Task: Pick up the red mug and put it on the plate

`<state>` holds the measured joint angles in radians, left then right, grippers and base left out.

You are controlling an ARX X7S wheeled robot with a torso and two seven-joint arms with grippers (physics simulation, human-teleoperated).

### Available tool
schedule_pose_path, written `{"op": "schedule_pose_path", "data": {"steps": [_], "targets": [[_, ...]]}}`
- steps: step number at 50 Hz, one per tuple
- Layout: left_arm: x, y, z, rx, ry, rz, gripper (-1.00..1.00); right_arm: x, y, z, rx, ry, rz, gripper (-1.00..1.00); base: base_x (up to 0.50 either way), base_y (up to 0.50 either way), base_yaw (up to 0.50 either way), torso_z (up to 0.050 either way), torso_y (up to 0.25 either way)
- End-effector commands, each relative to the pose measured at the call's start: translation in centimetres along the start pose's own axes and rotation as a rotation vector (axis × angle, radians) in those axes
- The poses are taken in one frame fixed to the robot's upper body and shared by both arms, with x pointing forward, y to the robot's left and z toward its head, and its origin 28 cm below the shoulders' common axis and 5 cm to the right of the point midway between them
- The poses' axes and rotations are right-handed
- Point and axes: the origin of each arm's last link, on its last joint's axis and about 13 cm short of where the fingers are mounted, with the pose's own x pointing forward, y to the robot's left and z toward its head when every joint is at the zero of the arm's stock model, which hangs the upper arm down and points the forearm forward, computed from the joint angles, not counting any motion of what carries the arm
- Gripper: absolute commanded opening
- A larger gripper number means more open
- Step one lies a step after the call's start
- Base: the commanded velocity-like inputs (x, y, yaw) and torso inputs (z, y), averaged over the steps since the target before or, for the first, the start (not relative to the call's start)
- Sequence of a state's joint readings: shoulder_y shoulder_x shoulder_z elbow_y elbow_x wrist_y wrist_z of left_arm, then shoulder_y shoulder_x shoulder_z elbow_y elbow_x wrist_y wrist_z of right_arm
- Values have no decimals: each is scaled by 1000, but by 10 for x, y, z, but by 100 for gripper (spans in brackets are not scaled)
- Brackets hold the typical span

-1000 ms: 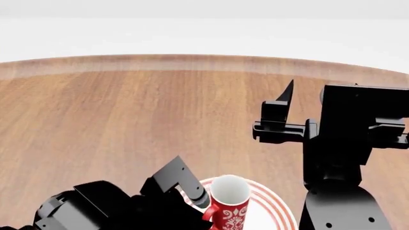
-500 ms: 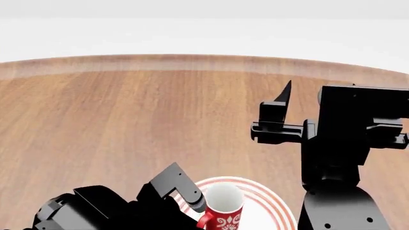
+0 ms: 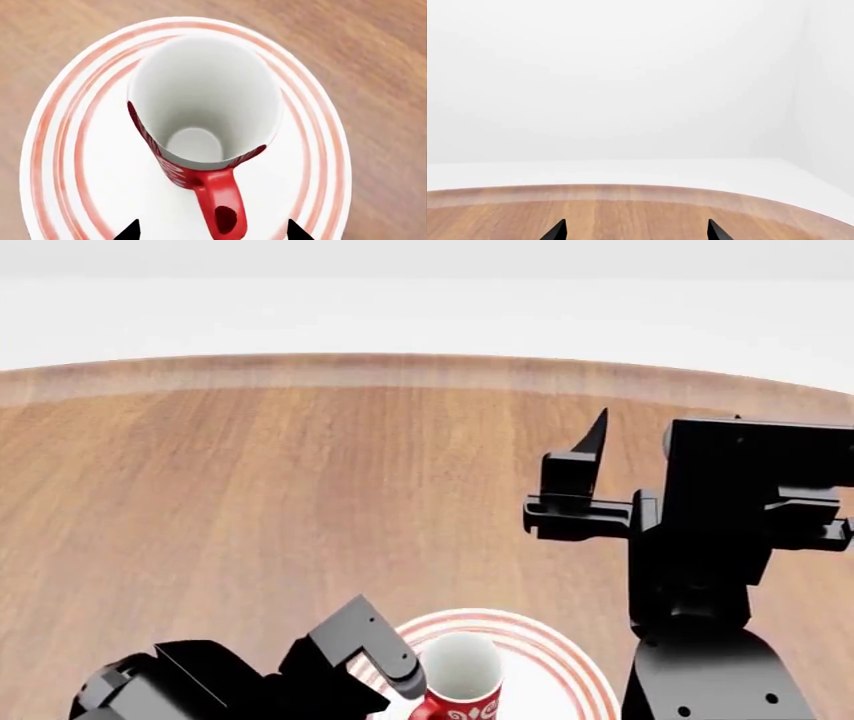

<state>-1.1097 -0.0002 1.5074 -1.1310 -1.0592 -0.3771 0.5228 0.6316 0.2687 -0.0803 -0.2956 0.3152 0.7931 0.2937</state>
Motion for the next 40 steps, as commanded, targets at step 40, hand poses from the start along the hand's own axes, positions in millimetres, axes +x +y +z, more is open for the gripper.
{"op": "schedule_pose_path", "data": {"steps": [40], "targets": [[-103, -27, 17, 104, -368, 104, 100, 0, 7, -6, -18, 15, 21, 100, 0, 0, 0, 0, 0]]}}
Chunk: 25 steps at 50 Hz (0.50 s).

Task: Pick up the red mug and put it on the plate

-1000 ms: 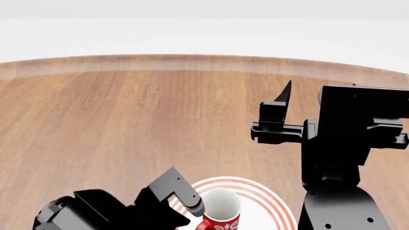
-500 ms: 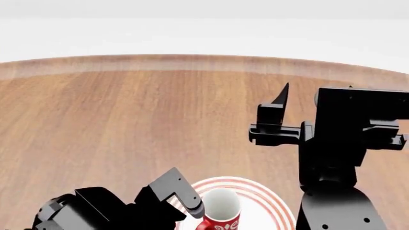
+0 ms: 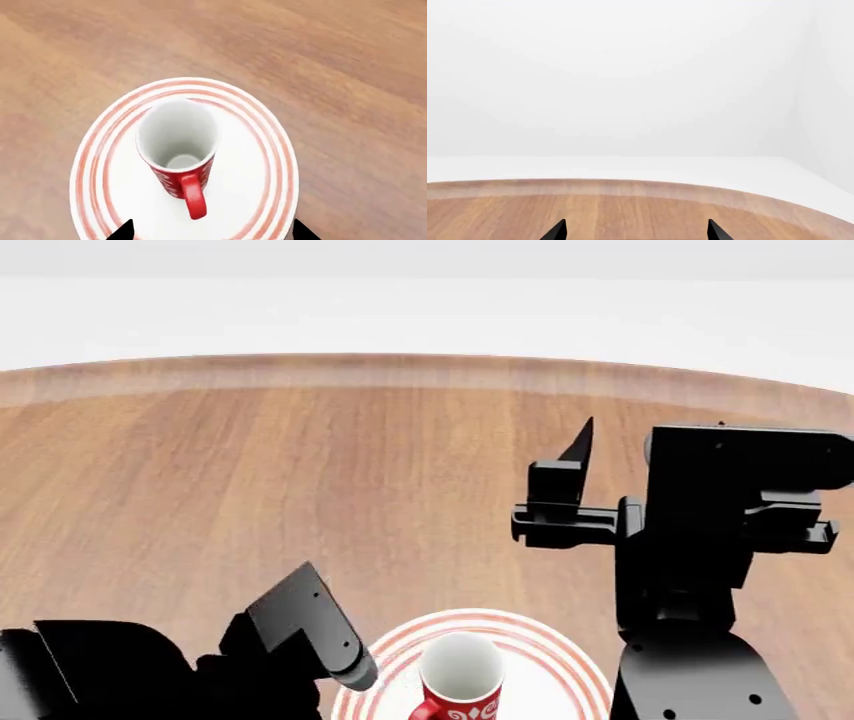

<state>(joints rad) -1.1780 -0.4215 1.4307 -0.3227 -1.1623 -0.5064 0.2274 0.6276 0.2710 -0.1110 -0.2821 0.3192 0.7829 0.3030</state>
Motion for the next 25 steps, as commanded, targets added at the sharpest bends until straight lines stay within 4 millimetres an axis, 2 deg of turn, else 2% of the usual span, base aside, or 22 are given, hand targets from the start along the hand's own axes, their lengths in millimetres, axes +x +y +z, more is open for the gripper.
{"op": "schedule_pose_path", "data": {"steps": [1, 3, 6, 8, 12, 18, 25], "targets": [[-34, -1, 15, 28, -281, 226, 100, 0, 2, -2, -7, 1, 6, 100, 0, 0, 0, 0, 0], [-34, 0, 17, 34, -318, 250, 100, 0, 2, -1, -7, 1, 7, 100, 0, 0, 0, 0, 0], [-35, 8, 24, -16, -513, 456, 100, 0, 3, -1, -10, 0, 10, 100, 0, 0, 0, 0, 0], [-38, 13, 28, -66, -579, 570, 100, 0, 3, -2, -9, -1, 12, 100, 0, 0, 0, 0, 0], [-45, 15, 33, -60, -687, 762, 100, 0, 4, -2, -9, -2, 15, 100, 0, 0, 0, 0, 0], [-54, 13, 40, -25, -780, 901, 100, 0, 4, -2, -10, -6, 16, 100, 0, 0, 0, 0, 0], [-54, 17, 40, -16, -791, 936, 100, 0, 5, -1, -10, -14, 23, 100, 0, 0, 0, 0, 0]]}}
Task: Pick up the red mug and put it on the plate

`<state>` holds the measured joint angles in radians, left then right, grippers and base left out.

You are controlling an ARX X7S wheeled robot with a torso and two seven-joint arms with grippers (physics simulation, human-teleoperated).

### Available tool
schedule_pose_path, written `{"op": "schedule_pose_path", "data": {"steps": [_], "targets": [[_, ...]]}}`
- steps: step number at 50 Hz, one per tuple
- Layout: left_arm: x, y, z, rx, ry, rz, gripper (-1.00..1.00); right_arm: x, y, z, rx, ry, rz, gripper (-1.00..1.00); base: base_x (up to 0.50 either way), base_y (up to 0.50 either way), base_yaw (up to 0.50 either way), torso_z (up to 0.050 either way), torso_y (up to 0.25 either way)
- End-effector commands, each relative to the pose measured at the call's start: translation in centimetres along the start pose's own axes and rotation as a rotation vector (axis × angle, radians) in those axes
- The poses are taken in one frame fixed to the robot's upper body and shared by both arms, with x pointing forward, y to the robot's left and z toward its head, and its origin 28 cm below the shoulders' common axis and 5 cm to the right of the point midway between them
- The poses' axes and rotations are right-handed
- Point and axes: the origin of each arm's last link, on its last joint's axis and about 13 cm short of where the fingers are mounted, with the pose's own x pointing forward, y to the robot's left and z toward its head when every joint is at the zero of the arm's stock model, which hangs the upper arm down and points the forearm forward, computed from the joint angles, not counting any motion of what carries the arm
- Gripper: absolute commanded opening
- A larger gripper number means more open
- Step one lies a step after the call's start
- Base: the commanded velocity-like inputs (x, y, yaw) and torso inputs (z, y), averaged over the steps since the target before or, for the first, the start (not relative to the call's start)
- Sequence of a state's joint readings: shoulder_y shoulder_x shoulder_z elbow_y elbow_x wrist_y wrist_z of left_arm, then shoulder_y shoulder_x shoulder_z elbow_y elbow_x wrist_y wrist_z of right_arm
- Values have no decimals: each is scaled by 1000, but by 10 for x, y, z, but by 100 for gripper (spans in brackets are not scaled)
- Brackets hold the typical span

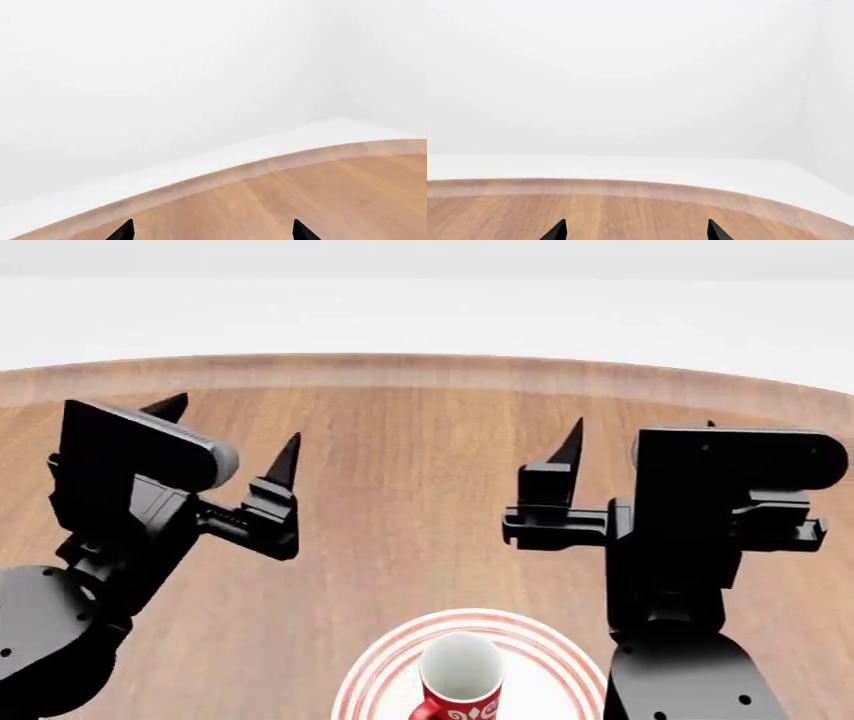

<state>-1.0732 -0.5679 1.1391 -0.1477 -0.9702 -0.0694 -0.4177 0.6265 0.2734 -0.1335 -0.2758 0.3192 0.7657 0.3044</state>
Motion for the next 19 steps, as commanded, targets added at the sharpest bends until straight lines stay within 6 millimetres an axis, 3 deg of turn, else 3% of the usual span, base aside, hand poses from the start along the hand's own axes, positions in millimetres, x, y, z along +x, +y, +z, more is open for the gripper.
{"op": "schedule_pose_path", "data": {"steps": [1, 19], "targets": [[1, 8, 10, -2, -138, 193, 100, 0, 2, 0, -1, -10, 9, 100, 0, 0, 0, 0, 0], [0, 6, 12, 6, -150, 180, 100, -2, 3, 4, -3, -34, 24, 100, 0, 0, 0, 0, 0]]}}
